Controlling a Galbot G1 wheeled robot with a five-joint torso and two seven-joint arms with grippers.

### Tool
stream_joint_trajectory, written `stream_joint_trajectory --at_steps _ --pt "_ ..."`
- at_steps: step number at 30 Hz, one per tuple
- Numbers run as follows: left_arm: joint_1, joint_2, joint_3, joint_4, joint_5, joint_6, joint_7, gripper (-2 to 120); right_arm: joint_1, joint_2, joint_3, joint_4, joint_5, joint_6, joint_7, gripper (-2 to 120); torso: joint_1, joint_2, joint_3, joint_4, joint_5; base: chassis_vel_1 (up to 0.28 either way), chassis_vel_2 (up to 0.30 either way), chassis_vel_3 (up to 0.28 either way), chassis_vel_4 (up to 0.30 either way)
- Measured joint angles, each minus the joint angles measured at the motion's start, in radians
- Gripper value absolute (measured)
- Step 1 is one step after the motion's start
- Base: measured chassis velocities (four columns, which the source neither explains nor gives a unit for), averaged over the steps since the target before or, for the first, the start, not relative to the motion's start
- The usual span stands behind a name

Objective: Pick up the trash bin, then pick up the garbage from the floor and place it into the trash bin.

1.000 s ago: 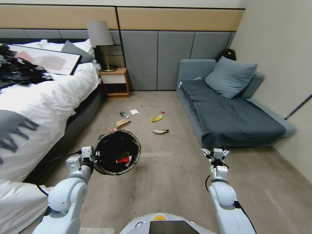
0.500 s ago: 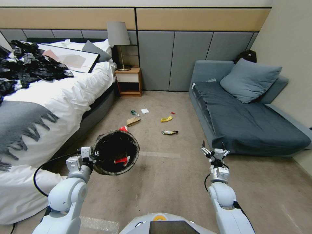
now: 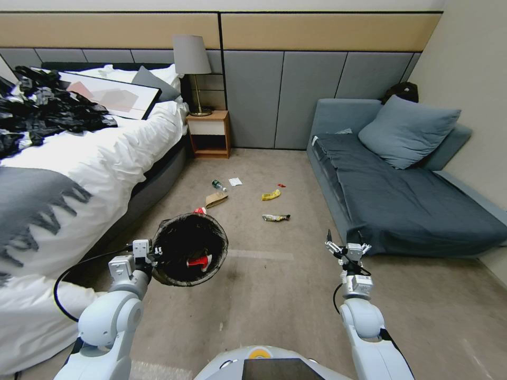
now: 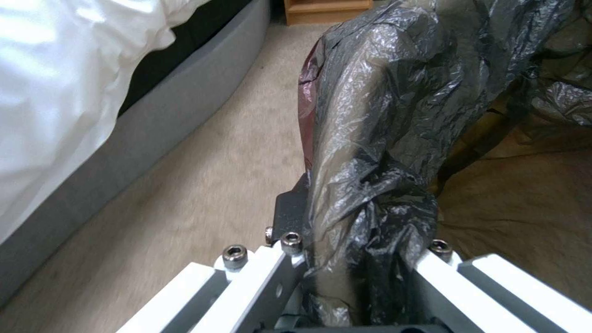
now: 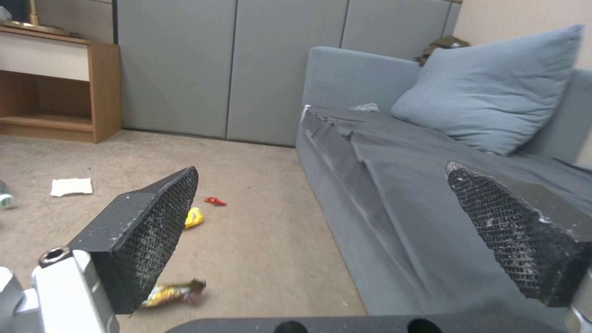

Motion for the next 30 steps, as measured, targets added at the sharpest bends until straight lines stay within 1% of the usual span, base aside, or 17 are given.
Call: stream_joint_trajectory --at_steps 2,3,5,6,9,12,15,17,20,21,23,24,25,26,27,28,30 --pt "0.0 0.0 0.0 0.0 0.002 0.0 0.0 1 0.001 0.0 -0.002 -0.001 0.0 -0.002 0.0 100 0.0 0.0 0.0 0.0003 0.0001 -0.287 0.268 0.247 -0.274" --pt "0.0 -0.001 0.0 0.001 0.002 0.0 0.0 1 0.003 0.0 -0.004 -0.001 0.0 -0.003 0.001 100 0.0 0.0 0.0 0.0 -0.001 -0.285 0.299 0.294 -0.274" --pt "0.0 -0.001 0.0 0.001 0.003 0.0 0.001 0 0.005 0.0 -0.007 -0.002 0.0 -0.004 0.001 100 0.0 0.0 0.0 0.0 0.0 -0.287 0.305 0.298 -0.294" --pt "-0.001 -0.002 0.0 0.001 0.003 0.0 0.001 0 0.006 0.0 -0.008 -0.003 -0.001 -0.004 0.001 100 0.0 0.0 0.0 -0.0001 -0.0006 -0.289 0.311 0.293 -0.313" --pt "-0.001 -0.001 0.0 0.002 0.003 0.0 0.001 0 0.006 0.0 -0.009 -0.005 -0.001 -0.004 0.001 100 0.0 0.0 0.0 0.0002 -0.0002 -0.31 0.316 0.321 -0.317" --pt "-0.001 -0.003 0.0 0.004 0.006 0.0 0.002 0 0.004 0.0 -0.009 -0.005 -0.002 -0.004 0.001 100 0.0 0.0 0.0 -0.0001 -0.0006 -0.326 0.317 0.334 -0.335" --pt "-0.001 -0.004 -0.001 0.004 0.006 0.0 0.003 0 0.004 0.0 -0.008 -0.005 -0.002 -0.004 0.001 100 0.0 0.0 0.0 0.0003 0.0003 -0.322 0.341 0.33 -0.346" --pt "-0.001 -0.005 -0.002 0.005 0.008 0.0 0.004 0 0.003 -0.001 -0.006 -0.005 -0.002 -0.003 0.001 100 0.0 0.0 0.0 0.0 -0.0007 -0.332 0.328 0.329 -0.307" --pt "-0.001 -0.005 -0.004 0.006 0.009 -0.001 0.005 0 0.003 -0.001 -0.006 -0.005 -0.002 -0.003 0.001 100 0.0 0.0 0.0 0.0001 0.0006 -0.321 0.325 0.322 -0.317" --pt "-0.001 -0.005 -0.005 0.006 0.009 -0.002 0.005 0 0.003 -0.001 -0.006 -0.005 -0.002 -0.003 0.001 100 0.0 0.0 0.0 0.0002 -0.0008 -0.351 0.32 0.301 -0.322" --pt "-0.001 -0.005 -0.005 0.007 0.009 -0.002 0.005 0 0.003 0.0 -0.005 -0.005 -0.002 -0.003 0.001 100 0.0 0.0 0.0 0.0001 -0.001 -0.324 0.32 0.301 -0.322" --pt "0.0 -0.006 -0.006 0.008 0.009 -0.002 0.008 0 0.003 0.001 -0.006 -0.005 -0.003 -0.002 0.001 100 0.0 0.0 0.0 -0.0002 -0.0003 -0.303 0.314 0.32 -0.325" --pt "-0.001 -0.006 -0.006 0.008 0.009 -0.003 0.008 0 0.003 0.001 -0.006 -0.005 -0.004 -0.002 0.001 100 0.0 0.0 0.0 -0.0003 -0.0005 -0.303 0.314 0.328 -0.316" --pt "-0.001 -0.006 -0.006 0.008 0.01 -0.003 0.008 0 0.002 0.001 -0.007 -0.005 -0.011 -0.004 0.002 100 0.0 0.0 0.0 0.0004 0.0002 -0.319 0.313 0.313 -0.314" --pt "-0.001 -0.006 -0.006 0.008 0.01 -0.003 0.008 0 0.002 0.001 -0.007 -0.005 -0.011 -0.004 0.002 100 0.0 0.0 0.0 0.0004 0.0002 -0.319 0.313 0.313 -0.314" --pt "-0.001 -0.006 -0.006 0.009 0.01 -0.004 0.008 0 0.002 0.001 -0.01 -0.006 -0.02 -0.002 0.012 100 0.0 0.0 0.0 -0.0001 -0.0009 -0.319 0.285 0.313 -0.314" --pt "-0.004 -0.007 -0.006 0.012 0.011 -0.005 0.008 0 0.008 0.001 -0.022 -0.011 -0.033 0.015 0.047 100 0.0 0.0 0.0 -0.0002 0.0 -0.238 0.266 0.232 -0.232"
